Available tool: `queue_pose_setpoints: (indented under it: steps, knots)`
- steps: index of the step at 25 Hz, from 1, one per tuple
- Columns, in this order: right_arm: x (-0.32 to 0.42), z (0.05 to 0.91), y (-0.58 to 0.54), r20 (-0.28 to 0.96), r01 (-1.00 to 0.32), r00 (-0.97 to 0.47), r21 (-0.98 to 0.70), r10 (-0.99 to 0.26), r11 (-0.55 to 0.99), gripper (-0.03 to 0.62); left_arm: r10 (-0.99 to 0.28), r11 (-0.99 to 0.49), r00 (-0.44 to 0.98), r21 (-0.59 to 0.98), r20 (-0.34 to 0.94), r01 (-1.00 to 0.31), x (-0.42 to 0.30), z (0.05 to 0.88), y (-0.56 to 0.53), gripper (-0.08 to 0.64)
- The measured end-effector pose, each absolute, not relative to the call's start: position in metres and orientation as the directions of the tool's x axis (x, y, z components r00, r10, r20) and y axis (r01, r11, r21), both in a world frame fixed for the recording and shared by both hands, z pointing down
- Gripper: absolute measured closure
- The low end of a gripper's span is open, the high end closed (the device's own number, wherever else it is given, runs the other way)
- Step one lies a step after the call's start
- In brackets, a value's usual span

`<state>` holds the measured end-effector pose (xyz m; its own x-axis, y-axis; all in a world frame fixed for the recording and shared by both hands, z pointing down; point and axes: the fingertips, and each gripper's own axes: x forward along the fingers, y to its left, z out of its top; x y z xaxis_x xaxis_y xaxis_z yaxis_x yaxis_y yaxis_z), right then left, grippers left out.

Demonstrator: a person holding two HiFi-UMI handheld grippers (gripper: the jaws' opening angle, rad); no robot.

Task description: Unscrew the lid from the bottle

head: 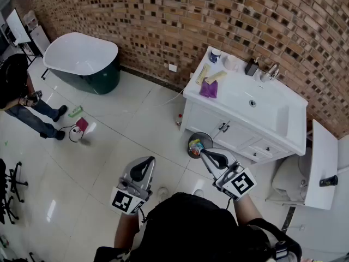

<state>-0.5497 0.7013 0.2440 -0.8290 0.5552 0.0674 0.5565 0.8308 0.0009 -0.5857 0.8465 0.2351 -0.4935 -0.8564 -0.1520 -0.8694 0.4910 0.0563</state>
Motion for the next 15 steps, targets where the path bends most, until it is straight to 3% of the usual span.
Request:
queue_pose_setpoints:
  steps: [7, 15]
  knots:
    - [-0.543, 0.245, 0.717, 0.051, 0.46, -0.886, -0.01, 0.46, 0.888, 0.586, -0.889, 0.433, -0.435, 0.048, -0.144, -0.9, -0.599, 0.232, 0.862, 0.558]
    - [-0.499, 0.239, 0.668, -0.006, 0.185, -0.983, -0.054, 0.185, 0.981, 0.586, -0.973, 0.197, -0.202, 0.051, -0.115, -0.979, -0.589, 0.23, 0.801, 0.558]
